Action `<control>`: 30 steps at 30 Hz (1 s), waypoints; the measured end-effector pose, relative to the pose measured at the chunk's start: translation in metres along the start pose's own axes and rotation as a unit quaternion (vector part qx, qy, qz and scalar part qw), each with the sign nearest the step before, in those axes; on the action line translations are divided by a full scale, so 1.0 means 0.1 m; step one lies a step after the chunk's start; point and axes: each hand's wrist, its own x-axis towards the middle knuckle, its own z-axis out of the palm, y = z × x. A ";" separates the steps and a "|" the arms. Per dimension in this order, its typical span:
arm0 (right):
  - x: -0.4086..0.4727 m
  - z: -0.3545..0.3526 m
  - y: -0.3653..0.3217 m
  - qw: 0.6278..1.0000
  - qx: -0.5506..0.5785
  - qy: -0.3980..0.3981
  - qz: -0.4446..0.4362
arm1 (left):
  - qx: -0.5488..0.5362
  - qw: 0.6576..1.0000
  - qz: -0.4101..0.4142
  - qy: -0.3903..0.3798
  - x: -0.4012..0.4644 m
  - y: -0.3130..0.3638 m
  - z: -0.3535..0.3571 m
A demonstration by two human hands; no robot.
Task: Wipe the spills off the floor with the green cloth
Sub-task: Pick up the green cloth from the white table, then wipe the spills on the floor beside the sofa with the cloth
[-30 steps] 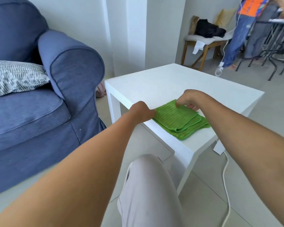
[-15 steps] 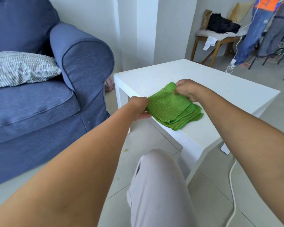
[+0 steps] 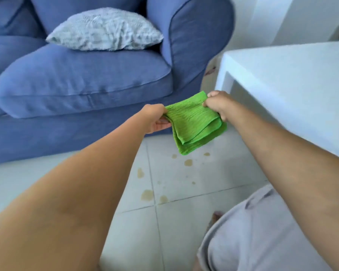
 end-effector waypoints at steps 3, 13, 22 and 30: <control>-0.04 0.76 0.41 0.996 -0.006 -0.071 0.046 | 0.021 0.997 -0.055 0.046 0.13 -0.48 -0.44; -0.55 2.23 2.09 0.952 -0.014 -0.175 0.249 | 0.101 0.963 -0.230 0.100 0.45 -2.35 -1.08; -0.69 2.58 2.50 0.980 -0.046 -0.050 0.189 | 0.375 0.911 -0.133 0.106 0.97 -2.99 -1.15; -0.98 2.92 2.83 0.860 -0.358 -0.186 -0.314 | 0.508 0.819 0.032 0.265 1.14 -3.54 -1.71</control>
